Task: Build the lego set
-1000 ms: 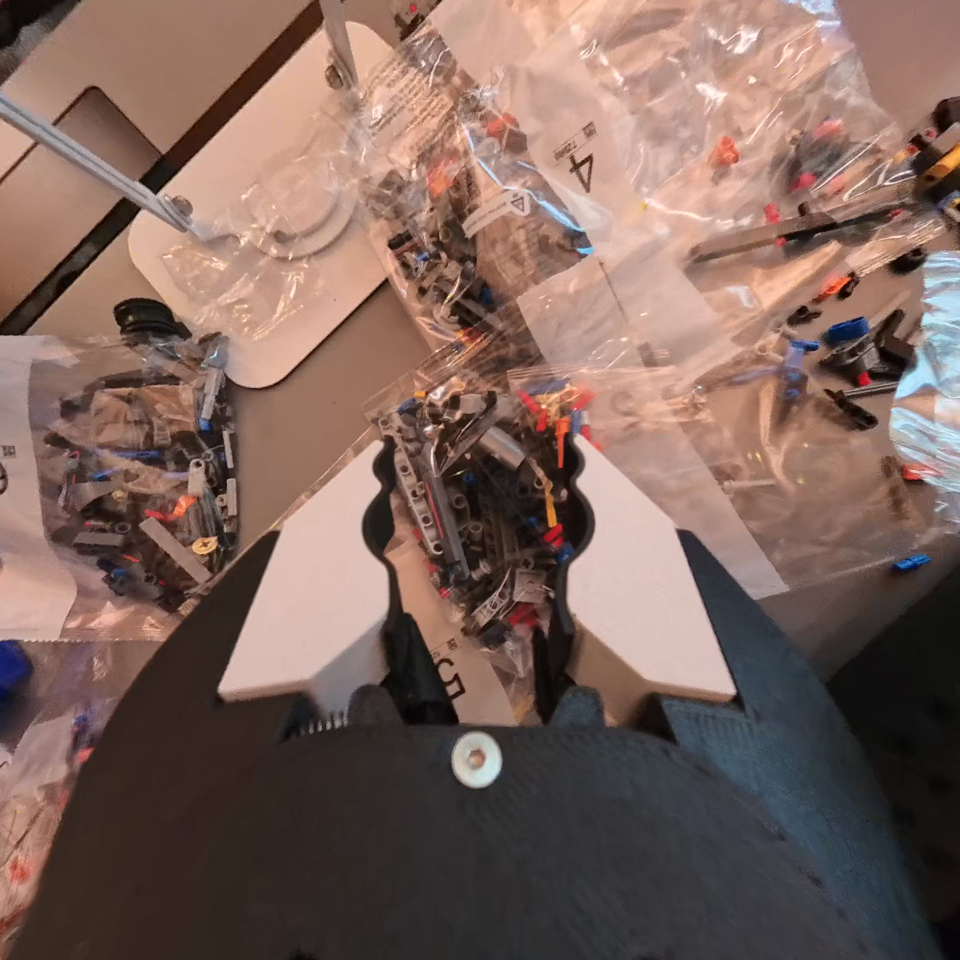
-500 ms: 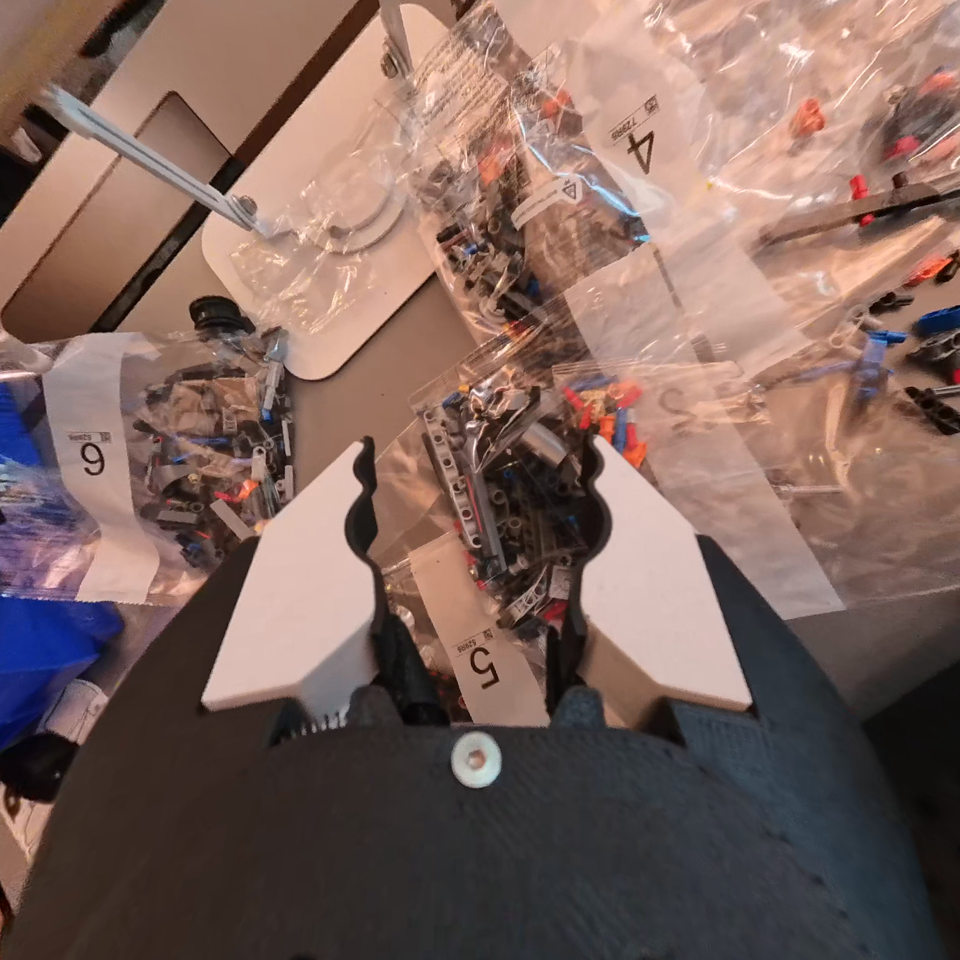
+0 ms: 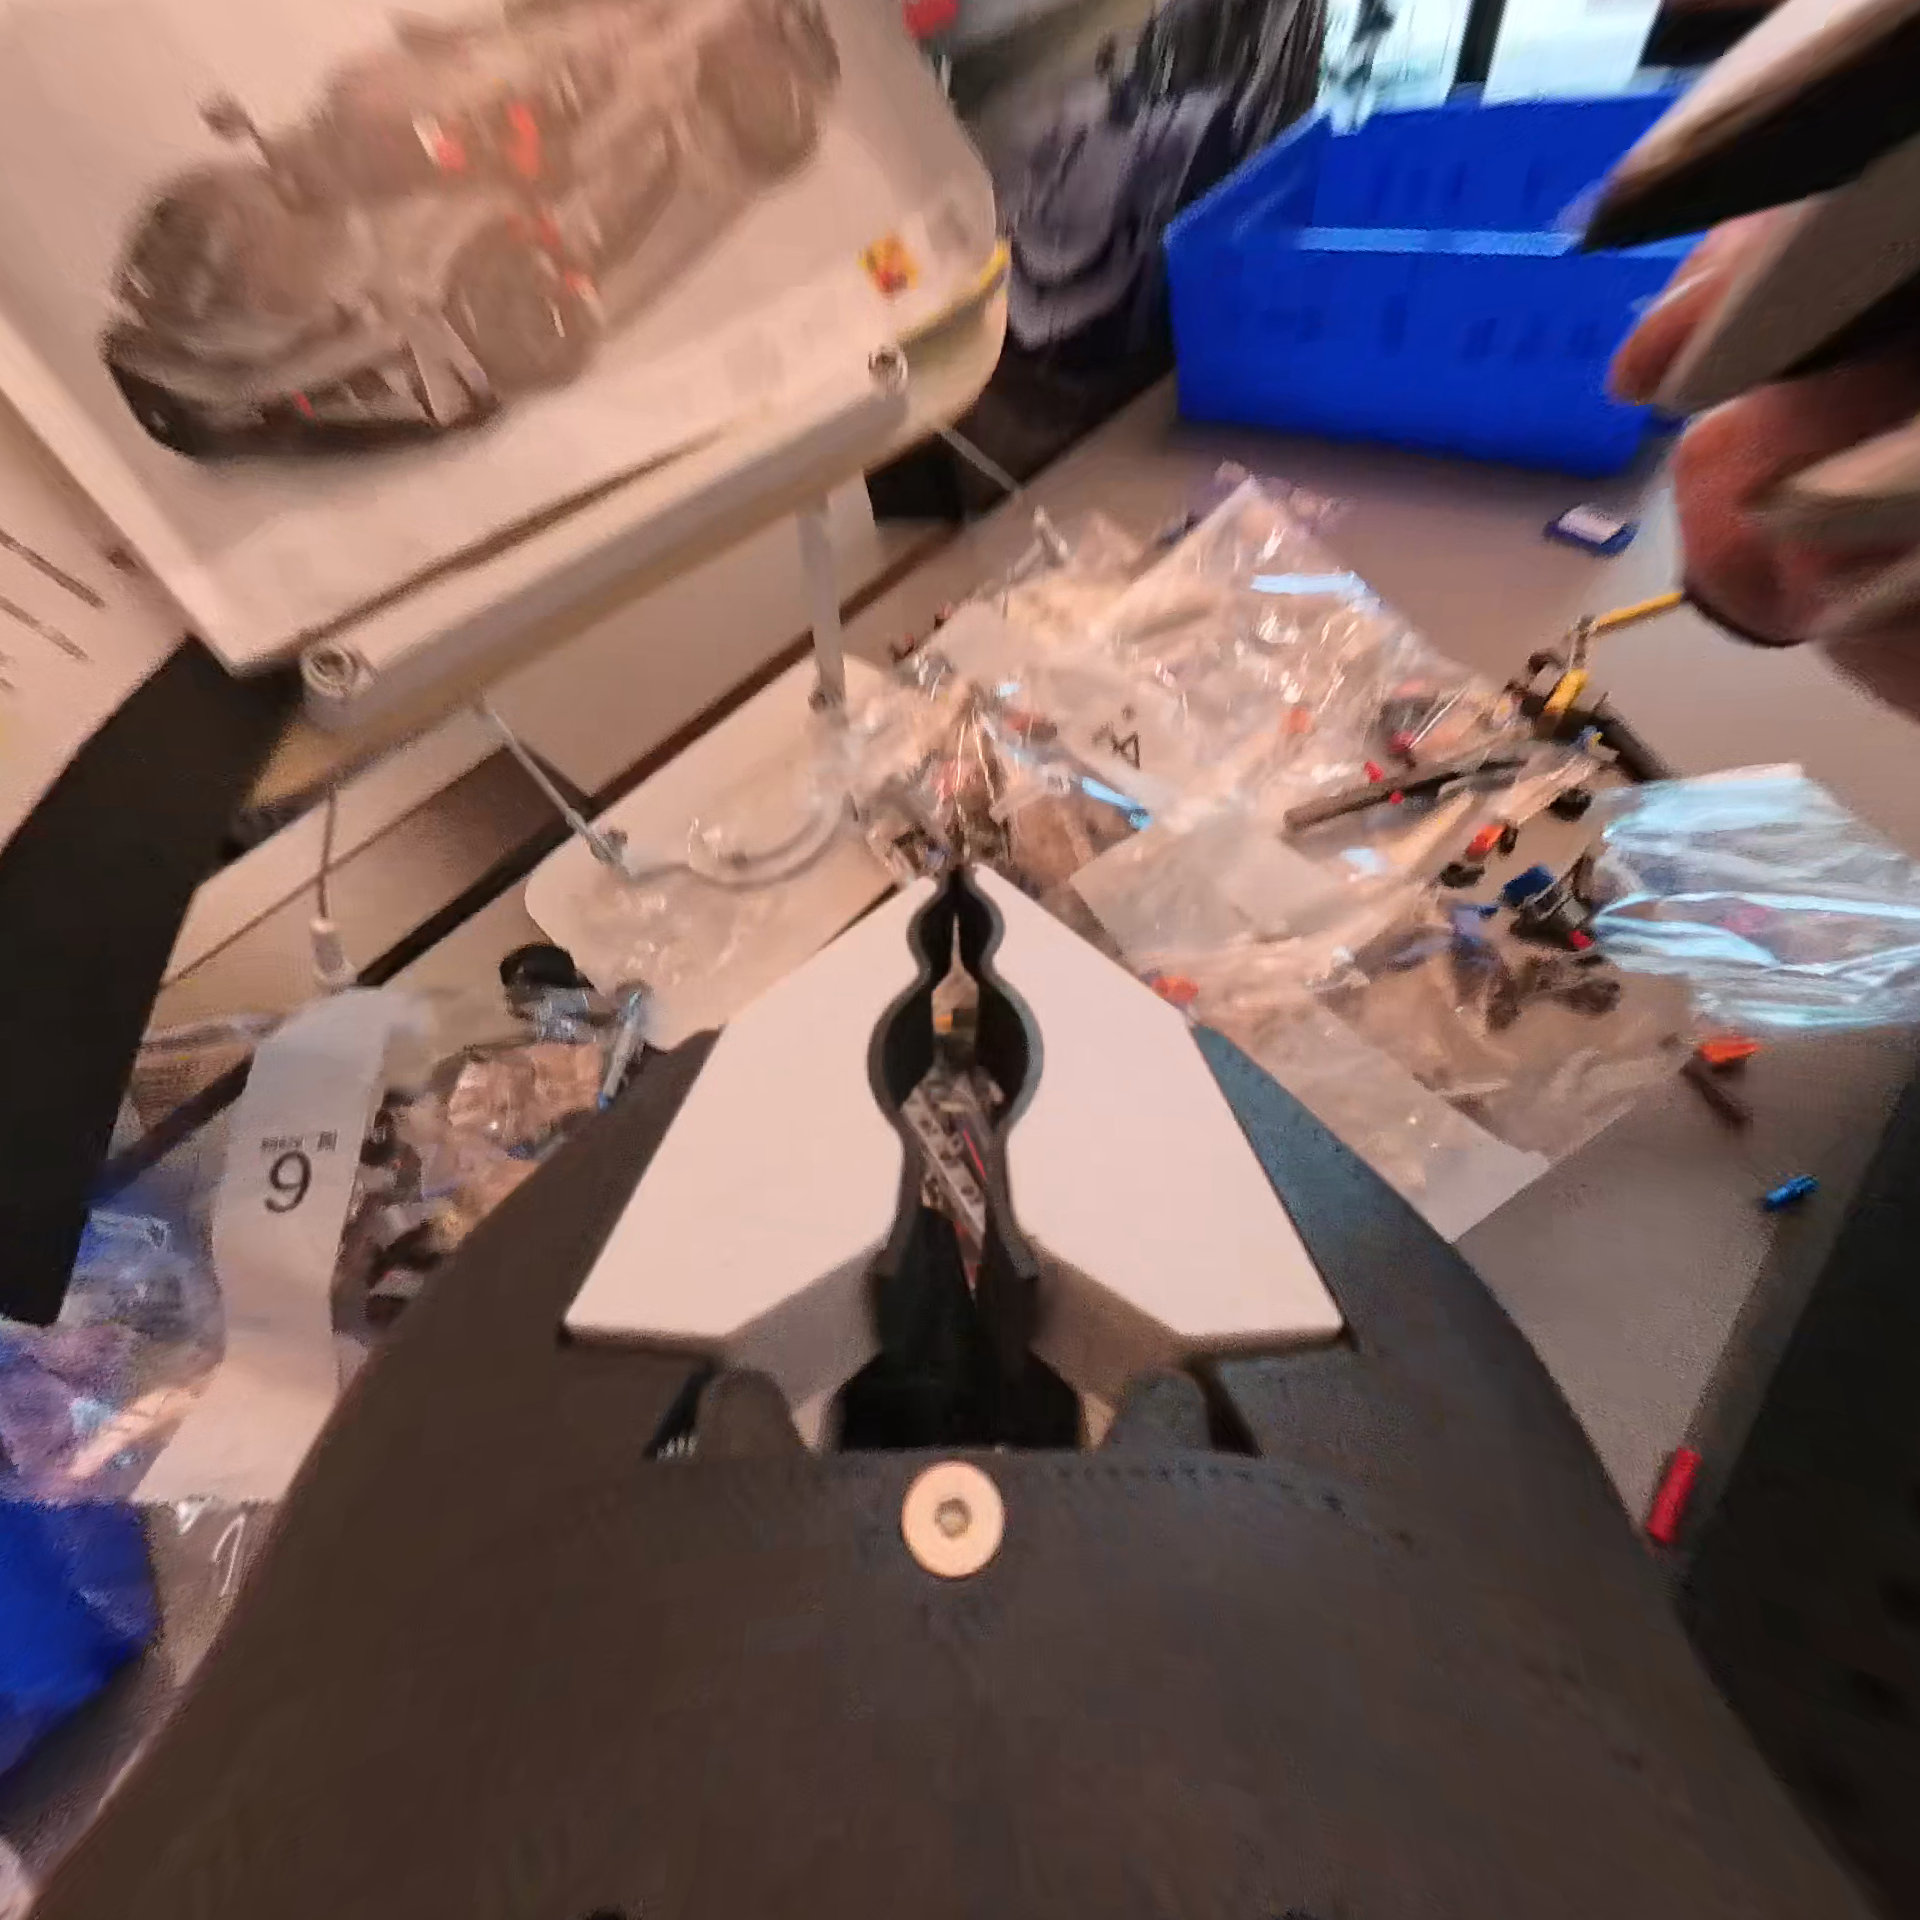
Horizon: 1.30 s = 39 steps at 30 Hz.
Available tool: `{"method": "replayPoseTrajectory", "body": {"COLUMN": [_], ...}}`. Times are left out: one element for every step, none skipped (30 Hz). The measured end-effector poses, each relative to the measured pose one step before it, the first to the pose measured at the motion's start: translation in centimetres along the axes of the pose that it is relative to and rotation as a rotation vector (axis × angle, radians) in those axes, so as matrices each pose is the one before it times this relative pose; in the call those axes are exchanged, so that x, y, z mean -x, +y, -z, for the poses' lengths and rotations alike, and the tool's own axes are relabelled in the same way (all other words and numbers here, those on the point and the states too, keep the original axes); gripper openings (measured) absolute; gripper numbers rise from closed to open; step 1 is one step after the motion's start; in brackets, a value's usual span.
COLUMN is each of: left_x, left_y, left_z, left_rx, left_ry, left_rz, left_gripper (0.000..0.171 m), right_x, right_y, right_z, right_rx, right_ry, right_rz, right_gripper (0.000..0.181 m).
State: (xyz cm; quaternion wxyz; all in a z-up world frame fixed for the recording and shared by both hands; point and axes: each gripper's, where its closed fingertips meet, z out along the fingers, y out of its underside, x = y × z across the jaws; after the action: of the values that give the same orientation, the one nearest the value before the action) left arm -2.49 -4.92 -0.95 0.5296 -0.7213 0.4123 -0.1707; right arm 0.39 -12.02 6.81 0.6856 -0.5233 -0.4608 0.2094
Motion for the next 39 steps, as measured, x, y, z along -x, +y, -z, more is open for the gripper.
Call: {"method": "replayPoseTrajectory", "body": {"left_x": [0.19,0.553,0.463,0.277,0.354,-0.052,-0.097,-0.028,-0.347,-0.788,-0.619,-0.088,0.288,0.531,0.368,0.529,0.534,-0.042,-0.271,-0.338,-0.567,-0.695,-0.892,-0.766,-0.811,-0.962,-0.82,-1.003,-1.335,-0.726,-0.571,-0.804,-0.682,-0.289,0.031,-0.122,-0.189,-0.118,0.505], "left_y": [-0.593,-0.572,-0.602,-0.489,-0.428,-0.416,-0.281,-0.315,-0.425,-0.702,-0.883,-0.457,0.202,0.244,0.187,0.497,0.832,0.805,0.698,0.844,0.908,0.958,1.025,0.952,0.857,0.87,0.679,0.499,0.494,0.267,0.047,-0.067,-0.002,0.499,0.678,0.388,0.078,-0.104,-0.041], "left_z": [0.571,0.528,0.498,0.45,0.412,0.374,0.326,0.337,0.39,0.539,0.515,0.254,0.026,-0.063,-0.136,-0.224,-0.304,-0.257,-0.156,-0.167,-0.213,-0.243,-0.301,-0.409,-0.506,-0.566,-0.593,-0.638,-0.588,-0.489,-0.465,-0.615,-0.827,-0.944,-0.947,-0.882,-0.662,-0.377,0.015], "left_rx": [-0.04552,-0.04531,-0.04499,-0.03426,-0.02789,-0.03109,-0.02453,-0.0269,-0.03529,-0.05406,-0.06873,-0.03561,0.01186,0.01209,0.00697,0.03121,0.05531,0.04985,0.03483,0.04326,0.04719,0.05268,0.05706,0.05473,0.0485,0.04984,0.03791,0.02644,0.03132,0.02262,0.00873,0.00398,0.00944,0.04076,0.05334,0.03355,0.00774,-0.0061,-0.00184], "left_ry": [-0.0043,-0.0298,-0.0209,-0.0036,-0.0077,0.0171,0.0189,0.0164,0.041,0.0652,0.0444,0.0136,0.0028,-0.0185,-0.0186,-0.029,-0.0209,0.0213,0.0342,0.0379,0.0482,0.0449,0.0441,0.0302,0.0335,0.043,0.036,0.0442,0.0591,0.0153,0.0004,0.0153,0.01,-0.0108,-0.024,-0.0076,0.003,0.0016,-0.0371], "left_rz": [0.0058,0.0066,0.0138,0.0224,0.0273,0.0124,0.009,0.021,0.0269,0.0048,-0.0164,-0.0045,0.0207,0.0039,-0.0278,-0.021,-0.0067,-0.0111,-0.0203,-0.0133,-0.0055,-0.0165,-0.0355,-0.0335,-0.0238,-0.013,-0.009,-0.0107,-0.0086,-0.0122,-0.0206,-0.0178,-0.0187,-0.0223,-0.0194,-0.0089,-0.0028,-0.0004,-0.0061], "left_gripper": [0.0,0.012,0.04,0.056,0.07,0.077,0.087,0.089,0.076,0.034,0.002,0.0,0.0,0.008,0.025,0.044,0.065,0.07,0.068,0.068,0.069,0.073,0.072,0.073,0.076,0.079,0.079,0.081,0.083,0.082,0.082,0.08,0.077,0.071,0.062,0.049,0.031,0.017,0.009], "right_x": [-0.626,-0.565,-0.579,-0.568,-0.503,-0.42,-0.387,-0.335,-0.293,-0.263,-0.227,-0.211,-0.241,-0.262,-0.337,-0.339,-0.36,-0.334,-0.289,-0.292,-0.262,-0.186,-0.165,-0.191,-0.141,-0.071,-0.011,0.031,0.031,0.045,0.08,0.049,0.022,0.036,0.027,0.005,-0.045,-0.133,-0.223], "right_y": [0.063,0.093,0.077,0.024,0.028,0.082,0.121,0.183,0.262,0.306,0.239,0.207,0.242,0.241,0.245,0.259,0.292,0.34,0.408,0.342,0.198,0.156,0.228,0.308,0.324,0.275,0.242,0.221,0.207,0.181,0.185,0.167,0.157,0.157,0.098,0.041,0.005,-0.048,-0.122], "right_z": [0.326,0.295,0.293,0.296,0.287,0.234,0.211,0.169,0.11,0.092,0.09,0.118,0.142,0.176,0.215,0.225,0.214,0.187,0.136,0.132,0.125,0.079,0.017,-0.031,-0.058,-0.074,-0.078,-0.079,-0.088,-0.104,-0.122,-0.125,-0.117,-0.123,-0.076,-0.02,0.042,0.122,0.211], "right_rx": [-0.0019,-0.0014,-0.0019,-0.0047,-0.0046,-0.0016,0.001,0.0033,0.0073,0.0089,0.0057,0.0052,0.0073,0.0072,0.0065,0.0069,0.0073,0.0093,0.0132,0.0109,0.0045,0.0042,0.0079,0.0121,0.0126,0.0092,0.0082,0.0092,0.0083,0.0077,0.0083,0.0078,0.0077,0.008,0.0058,0.0018,-0.0008,-0.0045,-0.0087], "right_ry": [0.0153,0.0099,0.0114,0.0126,0.0102,0.0072,0.0081,0.0075,0.0053,0.0035,0.0022,0.0007,0.0011,0.0023,0.0042,0.0012,0.0005,-0.0018,-0.0048,-0.0021,-0.001,-0.0047,-0.0068,-0.0042,-0.0041,-0.0055,-0.0056,-0.0054,-0.0032,-0.0025,-0.0046,-0.0026,-0.0011,-0.0015,0.0001,0.0017,0.0027,0.0052,0.0084], "right_rz": [-0.0071,-0.0105,-0.0111,-0.0099,-0.0102,-0.01,-0.0066,-0.0031,-0.0036,-0.004,-0.0028,-0.0016,-0.0009,-0.0008,-0.0041,-0.0103,-0.0145,-0.0156,-0.016,-0.0128,-0.0094,-0.0111,-0.0138,-0.0151,-0.0134,-0.0092,-0.0059,-0.0032,-0.0005,0.0004,0.0001,0.0003,-0.0001,-0.0006,0.0012,0.0031,0.0015,-0.0003,-0.0014], "right_gripper": [0.023,0.022,0.022,0.022,0.022,0.022,0.021,0.021,0.021,0.021,0.021,0.02,0.02,0.02,0.021,0.021,0.022,0.023,0.024,0.024,0.024,0.024,0.024,0.024,0.024,0.024,0.024,0.024,0.024,0.024,0.024,0.023,0.023,0.023,0.023,0.023,0.022,0.022,0.021]}}
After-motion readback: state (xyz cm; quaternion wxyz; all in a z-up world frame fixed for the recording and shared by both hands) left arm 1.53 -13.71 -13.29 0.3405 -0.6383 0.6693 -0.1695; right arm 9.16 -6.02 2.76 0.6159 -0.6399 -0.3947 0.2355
